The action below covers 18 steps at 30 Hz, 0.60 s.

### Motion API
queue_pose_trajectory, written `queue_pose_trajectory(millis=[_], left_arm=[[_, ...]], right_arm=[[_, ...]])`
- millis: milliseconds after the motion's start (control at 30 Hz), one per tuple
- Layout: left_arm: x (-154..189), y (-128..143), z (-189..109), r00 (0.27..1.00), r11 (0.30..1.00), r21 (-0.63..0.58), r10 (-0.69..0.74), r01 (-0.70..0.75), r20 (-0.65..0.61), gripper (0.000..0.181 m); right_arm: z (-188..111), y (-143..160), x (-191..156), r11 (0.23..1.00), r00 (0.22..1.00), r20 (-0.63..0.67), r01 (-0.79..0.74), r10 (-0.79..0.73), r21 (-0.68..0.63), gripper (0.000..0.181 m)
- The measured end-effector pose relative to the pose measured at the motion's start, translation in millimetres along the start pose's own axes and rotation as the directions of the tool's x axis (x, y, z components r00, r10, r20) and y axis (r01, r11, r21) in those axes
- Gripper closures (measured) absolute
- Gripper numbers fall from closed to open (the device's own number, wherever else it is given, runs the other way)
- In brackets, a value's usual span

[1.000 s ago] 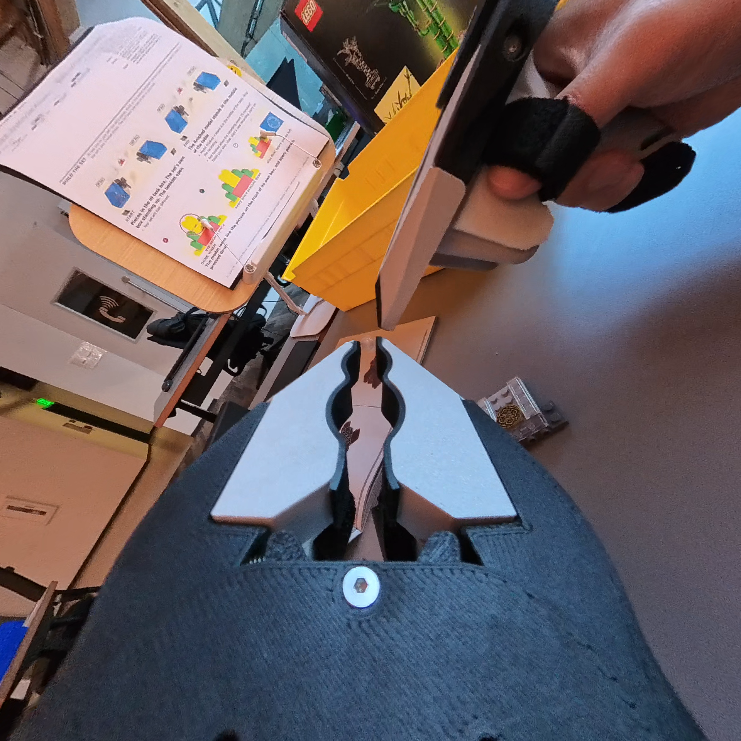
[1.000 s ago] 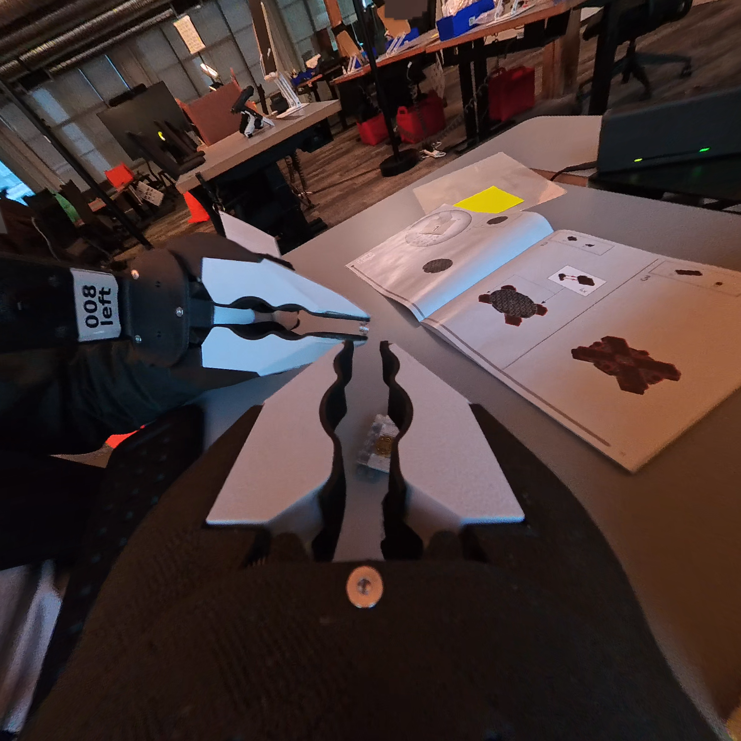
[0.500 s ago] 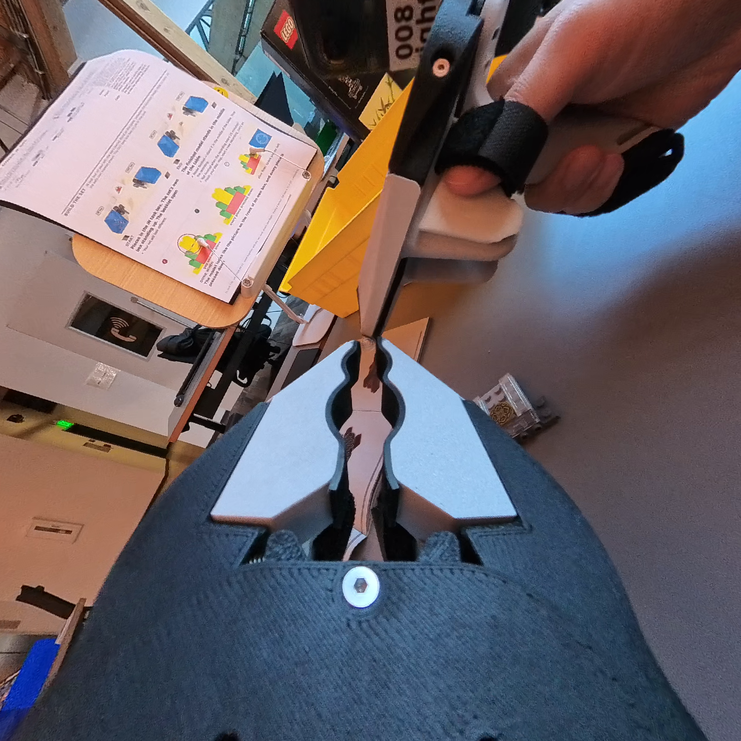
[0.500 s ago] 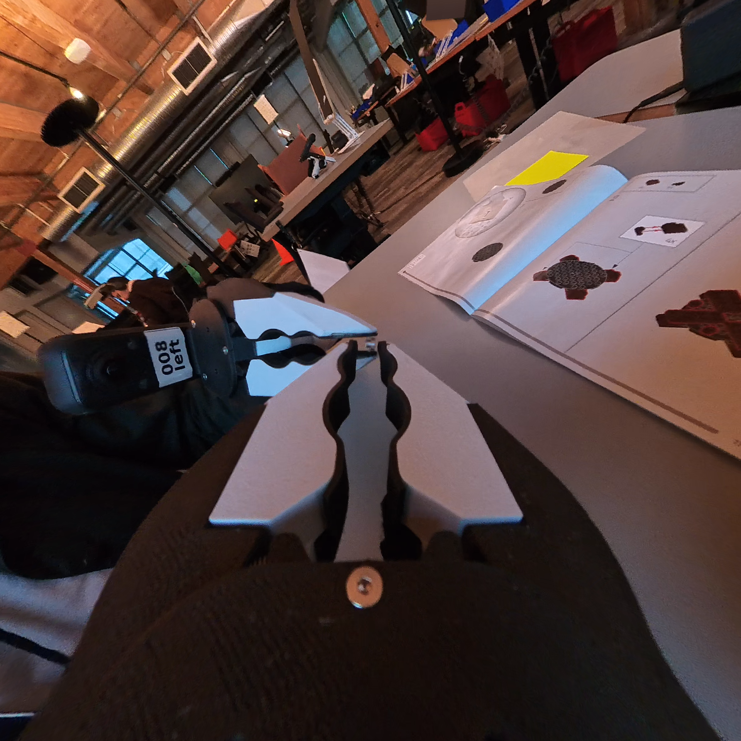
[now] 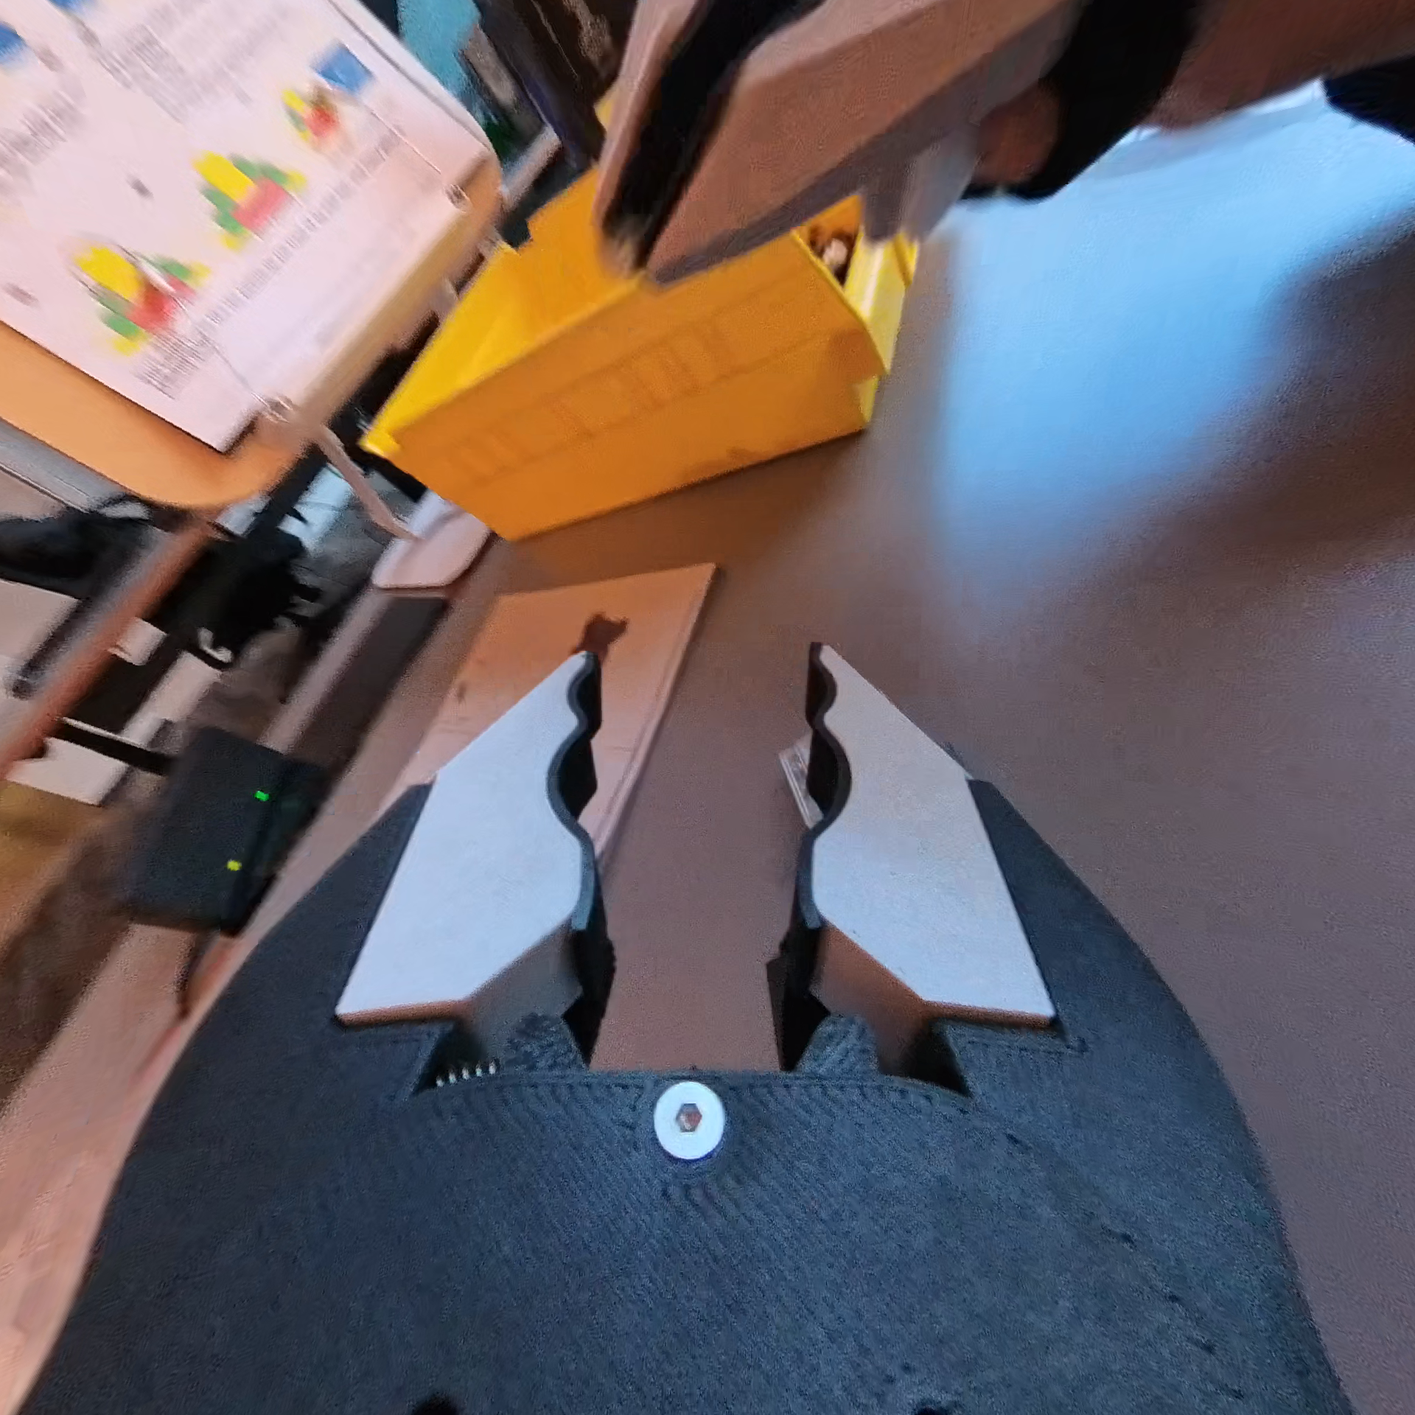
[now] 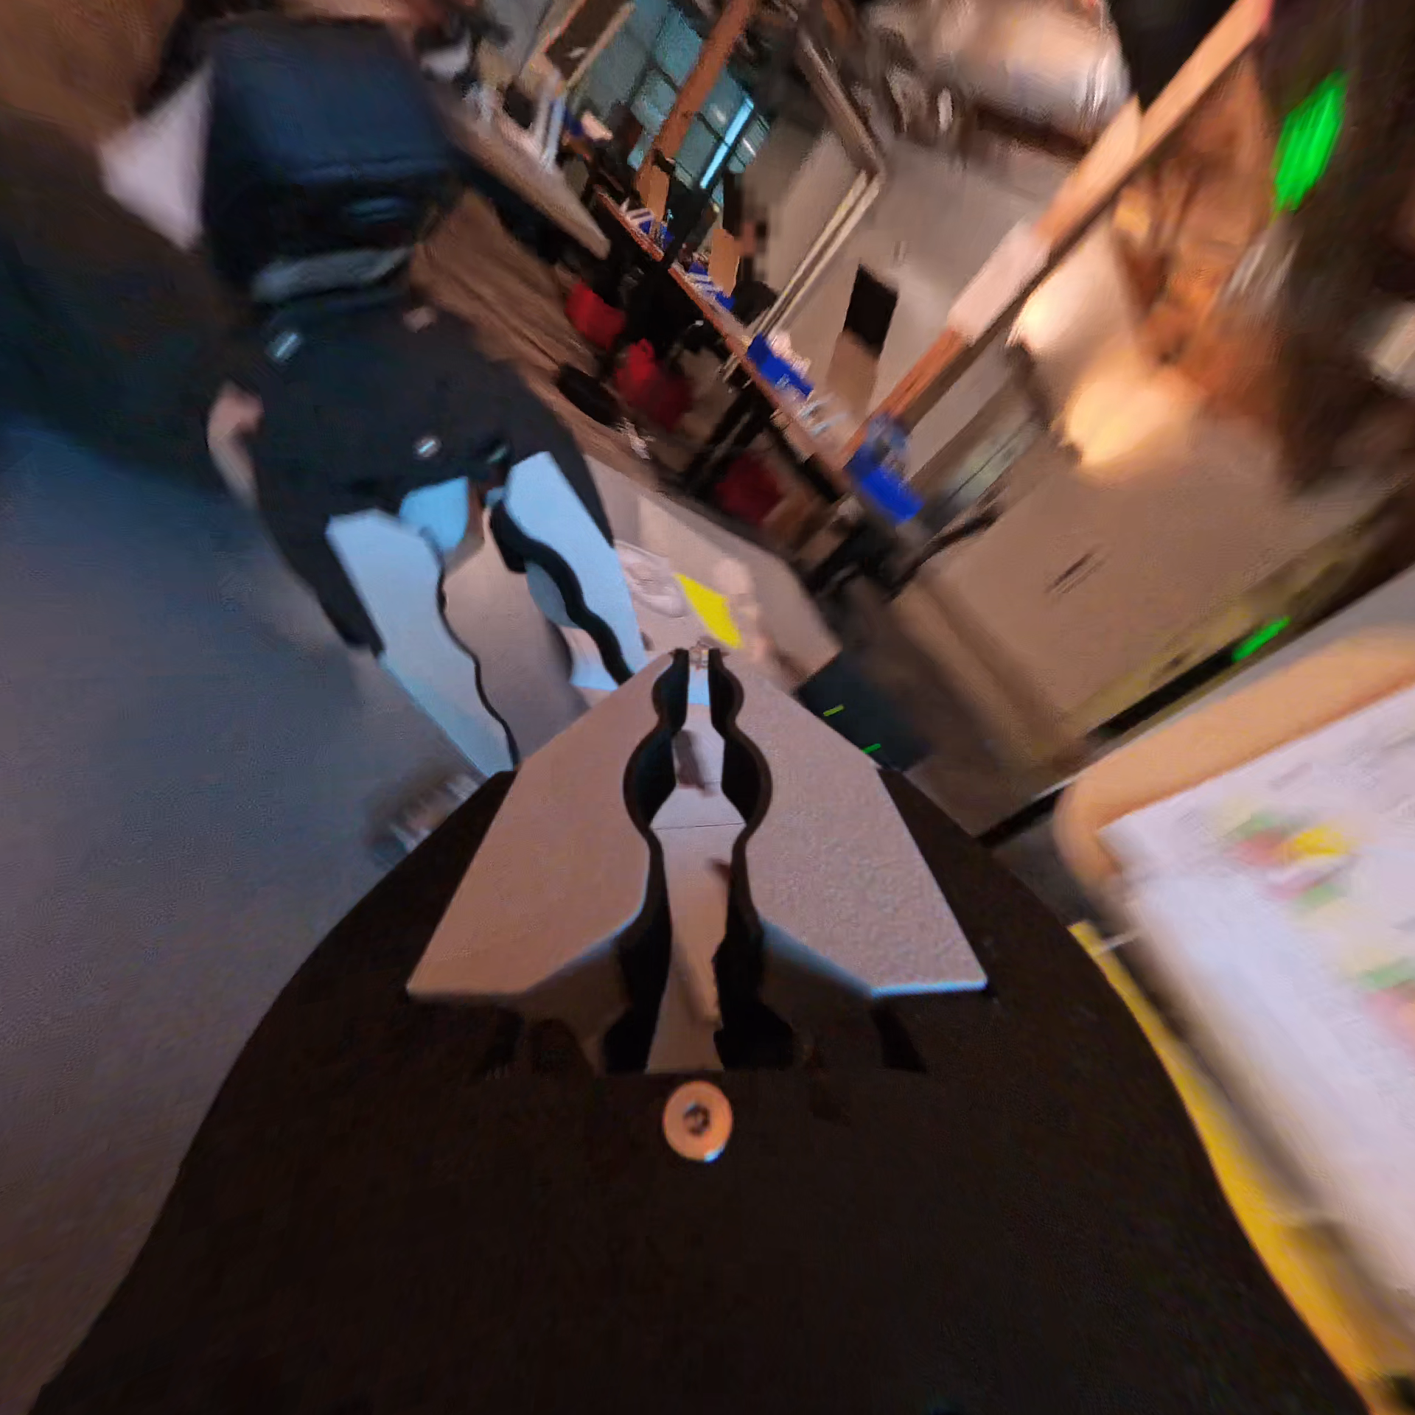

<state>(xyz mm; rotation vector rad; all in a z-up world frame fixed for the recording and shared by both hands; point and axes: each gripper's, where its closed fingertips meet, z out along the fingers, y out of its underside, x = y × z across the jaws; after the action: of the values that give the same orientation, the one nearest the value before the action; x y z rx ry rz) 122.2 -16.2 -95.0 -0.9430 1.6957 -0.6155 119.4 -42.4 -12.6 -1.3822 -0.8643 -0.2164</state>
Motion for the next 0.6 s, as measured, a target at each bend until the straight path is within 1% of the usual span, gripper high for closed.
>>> queue_pose_trajectory(millis=[33,67,100,133,167,267,333,367,400,433,467,500,533,567,600], left_arm=[[2.2,5.8,2.3,0.999,1.0,-0.022,-0.024,0.023,-0.024,0.128],[4.2,10.2,4.3,0.998,0.999,-0.038,-0.036,0.034,-0.041,0.128],[7.0,13.3,5.5,0.997,0.998,-0.051,-0.045,0.042,-0.06,0.128],[10.2,14.9,6.2,0.995,0.997,-0.06,-0.054,0.049,-0.08,0.129],[13.9,15.2,6.4,0.992,0.996,-0.064,-0.064,0.057,-0.105,0.129],[22.6,15.8,5.5,0.975,0.991,-0.074,-0.126,0.114,-0.182,0.129],[24.4,19.1,5.2,0.956,0.981,-0.091,-0.19,0.173,-0.225,0.129],[25.6,21.3,4.9,0.942,0.973,-0.104,-0.225,0.205,-0.251,0.129],[26.0,23.8,4.7,0.926,0.964,-0.12,-0.261,0.237,-0.272,0.128],[24.9,26.2,4.9,0.913,0.954,-0.134,-0.296,0.268,-0.281,0.126],[24.0,27.9,4.9,0.9,0.945,-0.144,-0.324,0.294,-0.292,0.125],[23.2,28.9,4.7,0.889,0.937,-0.149,-0.346,0.315,-0.301,0.125],[21.7,29.9,4.7,0.882,0.932,-0.152,-0.362,0.33,-0.302,0.125],[20.4,30.9,4.8,0.878,0.928,-0.153,-0.372,0.341,-0.302,0.125],[19.6,31.8,4.9,0.874,0.924,-0.157,-0.381,0.348,-0.302,0.125]], right_arm=[[-4.6,-4.6,-5.5,0.98,0.98,-0.03,0.199,-0.199,0.01,0.177],[-7.7,-7.6,-8.3,0.94,0.938,-0.07,0.341,-0.34,0.013,0.177],[-8.6,-9.0,-11.9,0.913,0.911,-0.08,0.407,-0.405,0.014,0.178],[-7.6,-8.6,-15.4,0.913,0.912,-0.06,0.408,-0.406,0.011,0.177],[-6.5,-8.0,-14.6,0.926,0.925,-0.052,0.378,-0.377,0.008,0.178],[-9.7,-7.7,-8.6,0.945,0.945,-0.055,0.325,-0.324,0.023,0.178],[-15.3,-6.0,5.2,0.943,0.938,-0.105,0.332,-0.331,-0.008,0.178],[-22.1,-6.3,23.3,0.946,0.928,-0.182,0.324,-0.324,-0.032,0.178],[-34.0,-6.2,50.2,0.96,0.915,-0.293,0.275,-0.278,-0.053,0.177],[-50.4,-2.3,80.0,0.982,0.895,-0.403,0.183,-0.19,-0.057,0.177],[-68.9,8.2,109.2,0.996,0.862,-0.5,0.064,-0.084,-0.057,0.177],[-86.3,27.2,133.3,0.995,0.821,-0.57,-0.071,0.022,-0.064,0.177],[-98.9,54.4,148.9,0.972,0.786,-0.608,-0.215,0.115,-0.094,0.177],[-105.9,86.9,154.1,0.922,0.764,-0.617,-0.355,0.19,-0.156,0.177],[-109.7,120.6,150.8,0.848,0.754,-0.611,-0.47,0.242,-0.244,0.177]])
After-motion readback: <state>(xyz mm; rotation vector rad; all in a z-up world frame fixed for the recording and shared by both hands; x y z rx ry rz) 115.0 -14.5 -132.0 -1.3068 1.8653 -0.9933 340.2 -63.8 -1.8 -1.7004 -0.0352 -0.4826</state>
